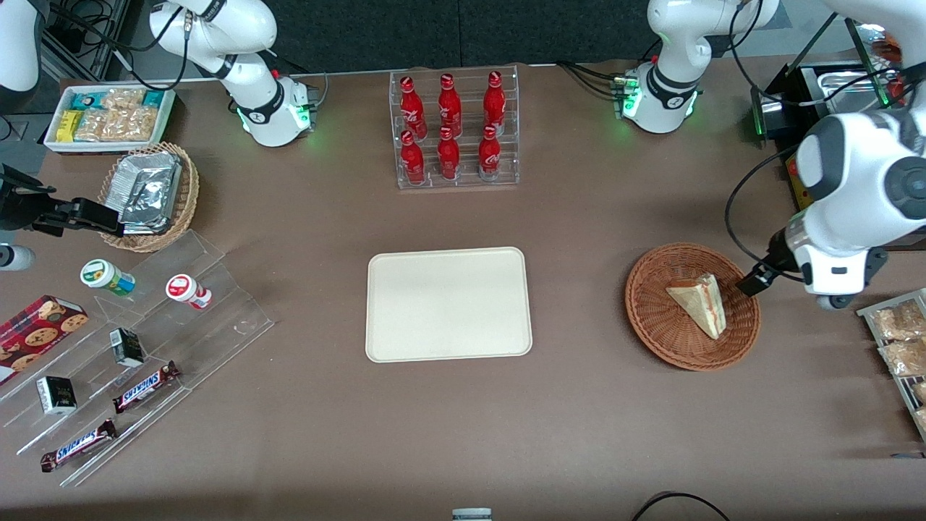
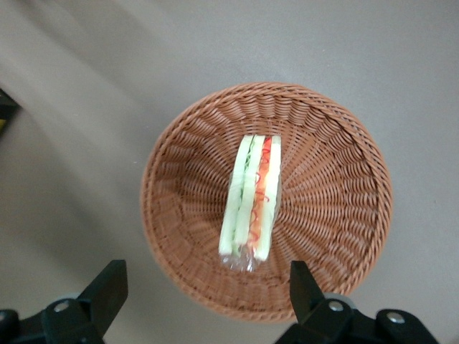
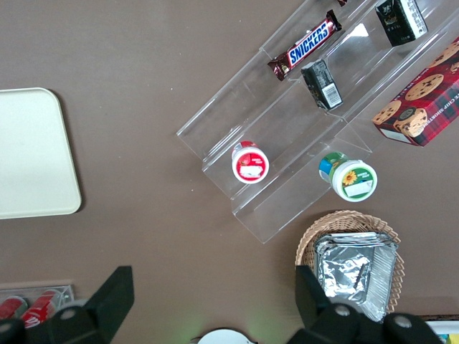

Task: Place sandwich from basket to tray
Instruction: 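Lower the open left gripper around the wrapped sandwich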

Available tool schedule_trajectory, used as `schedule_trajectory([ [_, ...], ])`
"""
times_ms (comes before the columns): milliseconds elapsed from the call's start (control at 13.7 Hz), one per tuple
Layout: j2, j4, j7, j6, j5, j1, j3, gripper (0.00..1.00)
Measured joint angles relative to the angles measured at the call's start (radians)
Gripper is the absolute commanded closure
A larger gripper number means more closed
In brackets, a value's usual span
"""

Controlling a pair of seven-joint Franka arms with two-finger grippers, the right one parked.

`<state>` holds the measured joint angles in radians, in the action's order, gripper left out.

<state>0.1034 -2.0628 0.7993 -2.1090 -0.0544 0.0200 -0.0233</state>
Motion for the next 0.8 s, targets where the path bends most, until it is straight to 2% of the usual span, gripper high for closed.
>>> schedule_trajectory([
  [293,0.005,-0.157,0.007,-0.206,0.0,0.0,-0.003,0.0],
  [805,0.032,-0.186,0.007,-0.302,0.0,0.0,-0.021,0.0],
])
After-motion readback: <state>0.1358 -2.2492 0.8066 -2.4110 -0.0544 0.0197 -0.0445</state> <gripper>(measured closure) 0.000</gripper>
